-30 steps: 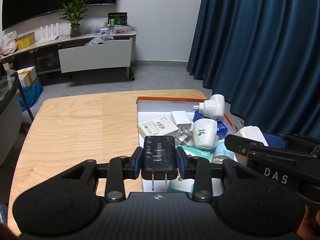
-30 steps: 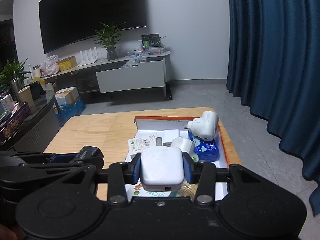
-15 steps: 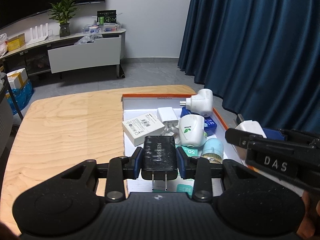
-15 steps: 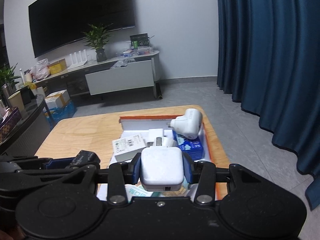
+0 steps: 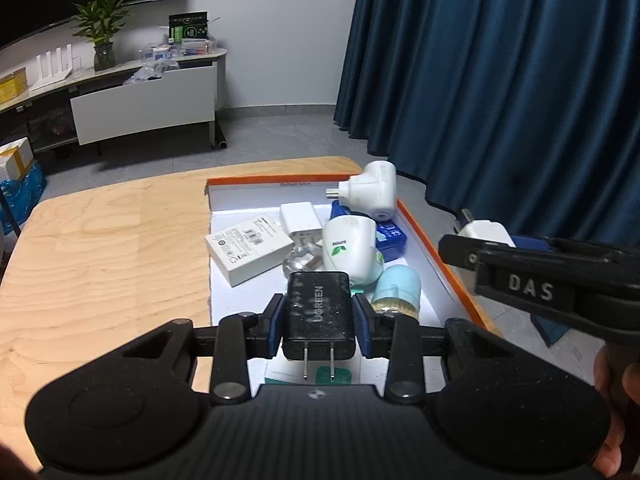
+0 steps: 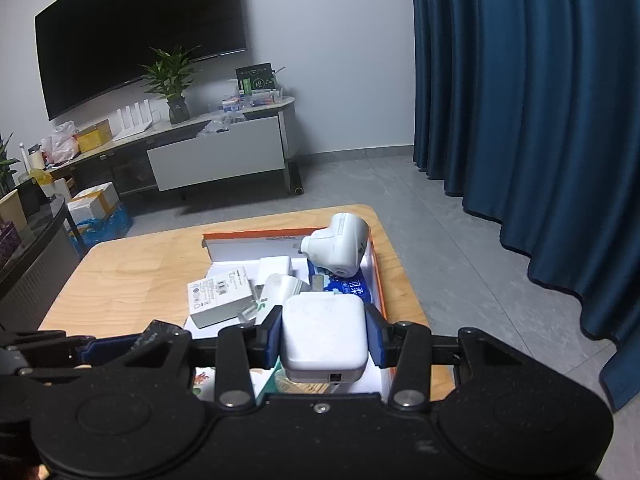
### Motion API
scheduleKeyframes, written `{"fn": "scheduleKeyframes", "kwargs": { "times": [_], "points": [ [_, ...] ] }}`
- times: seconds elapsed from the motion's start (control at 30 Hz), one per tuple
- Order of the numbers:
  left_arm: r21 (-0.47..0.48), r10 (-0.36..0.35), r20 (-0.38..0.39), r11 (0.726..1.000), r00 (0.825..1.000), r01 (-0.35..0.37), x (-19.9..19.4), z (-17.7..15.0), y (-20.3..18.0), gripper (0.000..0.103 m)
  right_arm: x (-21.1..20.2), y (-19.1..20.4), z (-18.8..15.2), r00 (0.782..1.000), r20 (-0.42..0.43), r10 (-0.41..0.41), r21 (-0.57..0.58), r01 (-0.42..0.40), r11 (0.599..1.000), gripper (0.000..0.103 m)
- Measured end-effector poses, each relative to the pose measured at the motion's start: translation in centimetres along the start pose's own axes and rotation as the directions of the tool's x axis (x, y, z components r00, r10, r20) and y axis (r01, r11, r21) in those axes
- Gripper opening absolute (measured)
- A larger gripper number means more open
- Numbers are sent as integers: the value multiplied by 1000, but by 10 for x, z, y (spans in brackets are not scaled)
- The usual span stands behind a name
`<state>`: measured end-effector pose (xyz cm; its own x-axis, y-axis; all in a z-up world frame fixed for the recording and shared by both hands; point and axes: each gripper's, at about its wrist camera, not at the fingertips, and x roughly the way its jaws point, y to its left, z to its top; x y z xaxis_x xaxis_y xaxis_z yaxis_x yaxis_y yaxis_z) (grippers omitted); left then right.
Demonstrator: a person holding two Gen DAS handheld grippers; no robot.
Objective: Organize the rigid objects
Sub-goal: 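Lower black charger into lid and open left gripper while right releases white charger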
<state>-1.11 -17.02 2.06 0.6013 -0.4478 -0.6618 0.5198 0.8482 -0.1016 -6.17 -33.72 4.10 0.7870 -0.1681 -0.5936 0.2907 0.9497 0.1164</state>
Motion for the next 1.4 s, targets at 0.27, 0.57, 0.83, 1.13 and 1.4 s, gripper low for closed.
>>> {"fn": "scheduleKeyframes", "kwargs": {
  "times": [0.27,0.57,0.83,1.13,1.4],
  "points": [
    [11,-18,-16,1000,1000,18,9,-2,-8,36,14,-5,1,1000,-13,2,-4,-2,1000,51],
    [19,-35,-34,999,999,36,18,-3,-15,36,37,-12,8,999,-18,28,5,-27,1000,53],
    [34,-63,-54,997,997,65,23,-7,-25,36,22,-28,15,997,67,37,54,-40,998,59],
    [34,-135,-94,990,986,139,29,-16,-40,40,3,-37,11,995,93,23,78,-30,997,61],
    [18,-74,-55,997,996,75,14,-13,-37,69,-15,-32,6,994,108,24,51,-30,998,67]
  ]
}}
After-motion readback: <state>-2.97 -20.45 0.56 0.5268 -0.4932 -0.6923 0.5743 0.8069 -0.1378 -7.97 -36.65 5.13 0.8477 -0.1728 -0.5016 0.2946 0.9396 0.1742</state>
